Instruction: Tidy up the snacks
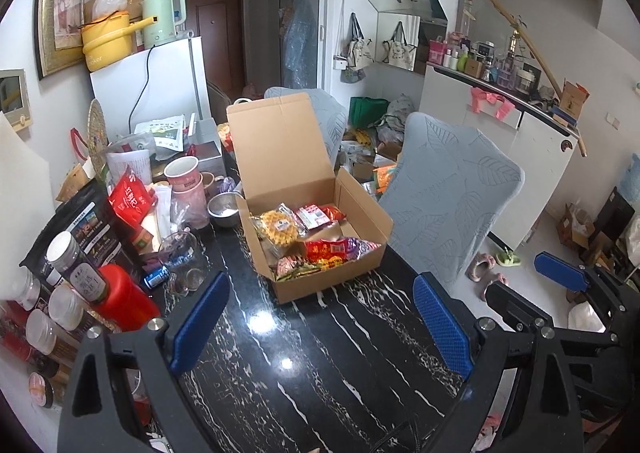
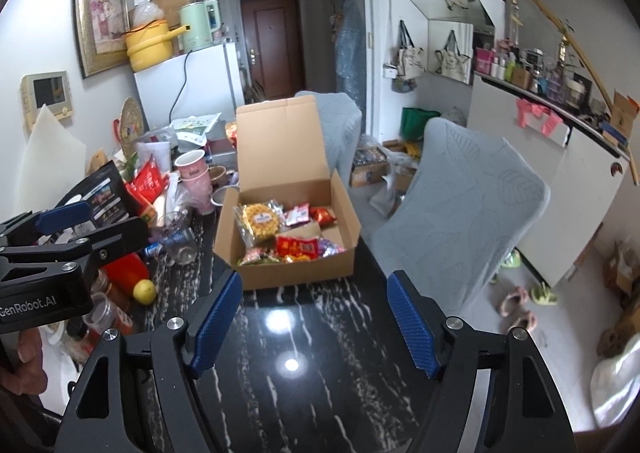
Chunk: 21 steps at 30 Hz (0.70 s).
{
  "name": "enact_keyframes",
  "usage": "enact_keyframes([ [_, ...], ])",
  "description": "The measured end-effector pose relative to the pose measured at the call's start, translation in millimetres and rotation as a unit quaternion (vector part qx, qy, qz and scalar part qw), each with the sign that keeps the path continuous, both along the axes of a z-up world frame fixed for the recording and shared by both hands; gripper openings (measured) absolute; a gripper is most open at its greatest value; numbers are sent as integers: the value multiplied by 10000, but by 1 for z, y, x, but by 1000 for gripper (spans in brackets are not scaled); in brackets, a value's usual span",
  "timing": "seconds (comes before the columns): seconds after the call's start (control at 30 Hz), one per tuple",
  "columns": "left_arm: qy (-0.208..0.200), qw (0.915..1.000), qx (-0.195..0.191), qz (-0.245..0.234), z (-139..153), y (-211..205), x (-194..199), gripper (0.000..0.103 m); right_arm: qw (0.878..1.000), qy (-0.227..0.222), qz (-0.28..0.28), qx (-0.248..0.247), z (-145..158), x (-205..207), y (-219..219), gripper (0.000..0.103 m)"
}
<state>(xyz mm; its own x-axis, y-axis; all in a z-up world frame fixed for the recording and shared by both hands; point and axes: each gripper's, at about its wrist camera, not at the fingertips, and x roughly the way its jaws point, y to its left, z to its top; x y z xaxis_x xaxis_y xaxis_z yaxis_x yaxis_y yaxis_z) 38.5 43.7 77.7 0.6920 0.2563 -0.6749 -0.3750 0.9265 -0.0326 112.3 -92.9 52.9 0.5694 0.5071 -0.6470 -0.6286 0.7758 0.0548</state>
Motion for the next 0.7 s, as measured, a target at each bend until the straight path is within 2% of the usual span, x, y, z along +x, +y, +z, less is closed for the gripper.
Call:
enact_keyframes([
  [0.17,61,9999,-97,-90,-5,-4,-2,94,10000,30,-65,8,-3,-7,-8,76],
  [0.7,81,9999,-40,-92,-3,-13,-4,94,10000,54,-76,18,-4,-14,-13,76],
])
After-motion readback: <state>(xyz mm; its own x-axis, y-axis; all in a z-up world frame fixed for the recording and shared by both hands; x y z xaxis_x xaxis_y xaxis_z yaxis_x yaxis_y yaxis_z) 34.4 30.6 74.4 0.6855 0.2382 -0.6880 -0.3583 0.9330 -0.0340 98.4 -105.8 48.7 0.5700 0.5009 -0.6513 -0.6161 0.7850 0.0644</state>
